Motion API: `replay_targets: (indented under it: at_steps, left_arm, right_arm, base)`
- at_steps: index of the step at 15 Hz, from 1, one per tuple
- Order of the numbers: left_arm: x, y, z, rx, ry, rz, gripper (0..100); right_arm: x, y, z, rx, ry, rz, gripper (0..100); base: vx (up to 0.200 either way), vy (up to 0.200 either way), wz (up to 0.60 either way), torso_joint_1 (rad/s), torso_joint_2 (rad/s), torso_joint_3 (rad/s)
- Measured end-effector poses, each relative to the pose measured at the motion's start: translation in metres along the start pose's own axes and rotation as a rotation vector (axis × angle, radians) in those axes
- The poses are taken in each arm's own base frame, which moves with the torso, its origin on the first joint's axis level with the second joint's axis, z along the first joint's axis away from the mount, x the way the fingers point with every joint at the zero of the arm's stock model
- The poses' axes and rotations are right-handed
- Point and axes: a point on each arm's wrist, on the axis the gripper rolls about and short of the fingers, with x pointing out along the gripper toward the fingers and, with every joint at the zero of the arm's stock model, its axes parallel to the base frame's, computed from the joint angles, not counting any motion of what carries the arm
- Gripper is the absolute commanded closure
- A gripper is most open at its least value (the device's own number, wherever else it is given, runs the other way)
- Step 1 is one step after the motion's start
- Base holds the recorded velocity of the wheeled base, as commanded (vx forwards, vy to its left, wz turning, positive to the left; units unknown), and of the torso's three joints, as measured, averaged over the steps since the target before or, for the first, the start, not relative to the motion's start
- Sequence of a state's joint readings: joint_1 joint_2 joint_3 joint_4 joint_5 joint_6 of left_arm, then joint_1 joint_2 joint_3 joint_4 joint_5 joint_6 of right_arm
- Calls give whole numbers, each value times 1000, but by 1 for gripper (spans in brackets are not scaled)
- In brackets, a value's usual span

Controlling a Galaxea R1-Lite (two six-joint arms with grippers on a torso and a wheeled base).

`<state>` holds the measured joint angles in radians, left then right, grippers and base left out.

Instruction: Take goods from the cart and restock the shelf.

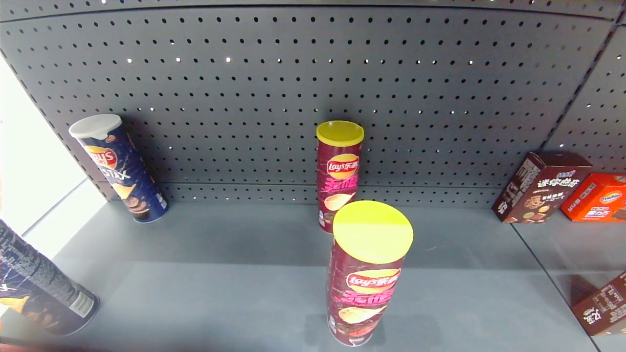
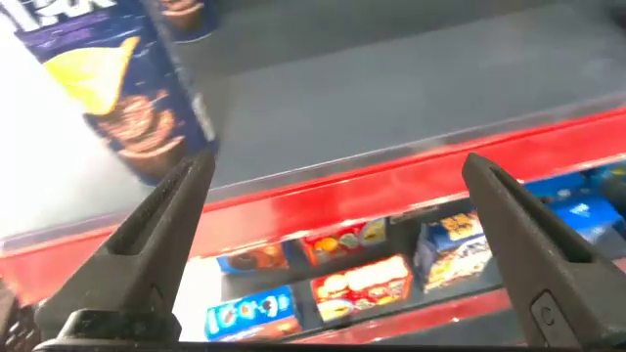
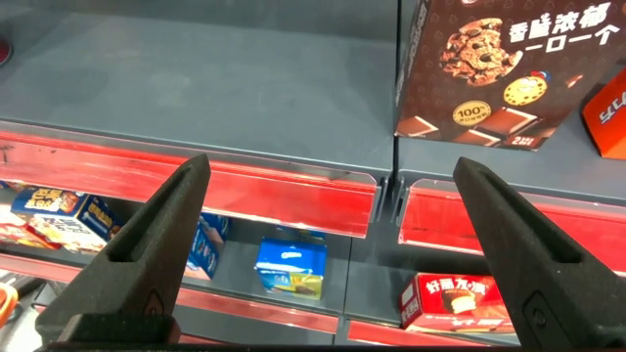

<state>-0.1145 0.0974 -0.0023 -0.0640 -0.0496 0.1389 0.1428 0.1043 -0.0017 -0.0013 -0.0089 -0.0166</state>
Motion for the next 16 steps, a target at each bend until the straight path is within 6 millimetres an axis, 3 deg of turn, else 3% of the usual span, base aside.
replay_targets:
  at_steps: [3, 9, 12, 16]
  left_arm:
    - [-2, -2, -1, -21, -11, 126, 0]
    - [-7, -4, -8, -79, -18, 119, 0]
    - [-8, -2, -8, -156, -19, 229, 0]
    - [-8, -1, -8, -164, -21, 245, 0]
  right_arm:
    - [0, 0, 0, 0, 0, 0, 0]
    - [0, 0, 0, 0, 0, 0, 0]
    - [0, 0, 0, 1, 0, 0, 0]
    - [0, 0, 0, -1, 0, 10, 0]
  base:
    - [0, 0, 0, 0, 0, 0]
    - [0, 0, 0, 0, 0, 0]
    - [0, 0, 0, 0, 0, 0]
    - [0, 0, 0, 0, 0, 0]
